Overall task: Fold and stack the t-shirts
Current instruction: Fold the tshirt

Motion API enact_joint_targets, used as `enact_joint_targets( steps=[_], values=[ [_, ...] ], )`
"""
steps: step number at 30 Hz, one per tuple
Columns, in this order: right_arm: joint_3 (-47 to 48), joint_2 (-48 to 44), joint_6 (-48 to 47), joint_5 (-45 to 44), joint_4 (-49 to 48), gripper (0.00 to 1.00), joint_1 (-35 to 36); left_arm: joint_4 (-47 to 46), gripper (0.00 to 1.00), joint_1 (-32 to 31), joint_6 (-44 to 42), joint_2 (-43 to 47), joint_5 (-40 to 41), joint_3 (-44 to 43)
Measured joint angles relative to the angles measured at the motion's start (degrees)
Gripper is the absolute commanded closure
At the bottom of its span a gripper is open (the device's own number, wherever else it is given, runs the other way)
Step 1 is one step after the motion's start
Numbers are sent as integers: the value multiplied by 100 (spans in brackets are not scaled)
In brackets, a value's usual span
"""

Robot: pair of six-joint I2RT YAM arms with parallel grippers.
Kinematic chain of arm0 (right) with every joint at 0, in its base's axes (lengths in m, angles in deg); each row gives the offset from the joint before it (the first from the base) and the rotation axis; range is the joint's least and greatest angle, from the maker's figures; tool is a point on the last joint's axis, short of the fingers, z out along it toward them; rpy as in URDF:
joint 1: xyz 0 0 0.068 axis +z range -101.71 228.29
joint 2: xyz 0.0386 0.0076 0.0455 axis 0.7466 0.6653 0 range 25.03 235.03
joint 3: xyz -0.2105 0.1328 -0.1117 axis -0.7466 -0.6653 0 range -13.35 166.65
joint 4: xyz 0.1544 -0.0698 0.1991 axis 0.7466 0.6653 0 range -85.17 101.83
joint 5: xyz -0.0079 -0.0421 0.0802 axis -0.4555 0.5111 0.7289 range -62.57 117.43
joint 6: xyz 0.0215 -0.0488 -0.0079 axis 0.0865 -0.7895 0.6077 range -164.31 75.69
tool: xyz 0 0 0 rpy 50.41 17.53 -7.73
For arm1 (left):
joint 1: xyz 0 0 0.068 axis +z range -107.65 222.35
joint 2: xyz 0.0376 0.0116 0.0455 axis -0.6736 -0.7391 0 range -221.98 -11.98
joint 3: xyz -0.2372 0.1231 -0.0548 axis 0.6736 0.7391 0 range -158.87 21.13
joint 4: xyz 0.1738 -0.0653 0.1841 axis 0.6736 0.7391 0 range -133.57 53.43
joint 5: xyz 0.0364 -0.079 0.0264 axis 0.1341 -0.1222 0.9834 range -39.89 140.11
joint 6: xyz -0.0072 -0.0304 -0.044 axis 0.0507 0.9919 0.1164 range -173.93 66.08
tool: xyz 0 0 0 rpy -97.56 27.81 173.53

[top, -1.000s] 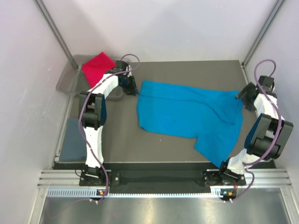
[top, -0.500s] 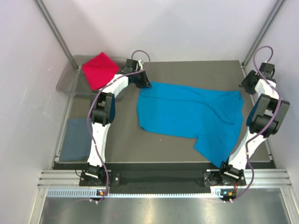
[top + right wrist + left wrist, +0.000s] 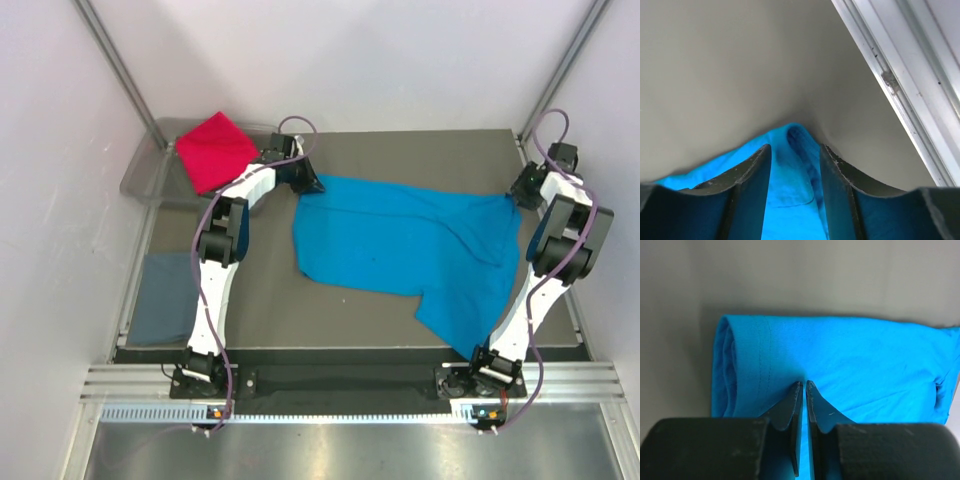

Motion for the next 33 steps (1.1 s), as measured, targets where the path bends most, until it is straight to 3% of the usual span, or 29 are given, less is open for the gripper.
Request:
enact_joint_targets(
  steps=[4, 9, 14, 25, 28, 31, 32, 33],
  values=[
    [0, 61, -11, -4, -2, 64, 22, -4, 89, 0, 39, -2, 24, 0],
    [120, 170, -63, -116, -15, 89, 22, -55, 91, 0, 92, -26, 44, 0],
    [133, 223, -83, -608, -20, 100, 33, -223, 92, 7, 236, -66, 11, 24],
    [581, 487, 157, -1305, 138, 100, 125, -557, 92, 37, 428, -306, -190, -170],
    [872, 623, 205, -1510, 306, 100, 162, -601, 88, 39, 435, -409, -240, -308],
    [1257, 817, 199, -1700, 496, 76, 197, -581, 82, 33, 380, -461, -256, -437],
    [1416, 881, 186, -1764, 588, 64, 199, -566, 78, 28, 332, -461, -243, -455],
    [1600, 940, 173, -1838, 715, 59, 208, -562, 77, 20, 299, -457, -240, -459]
  ],
)
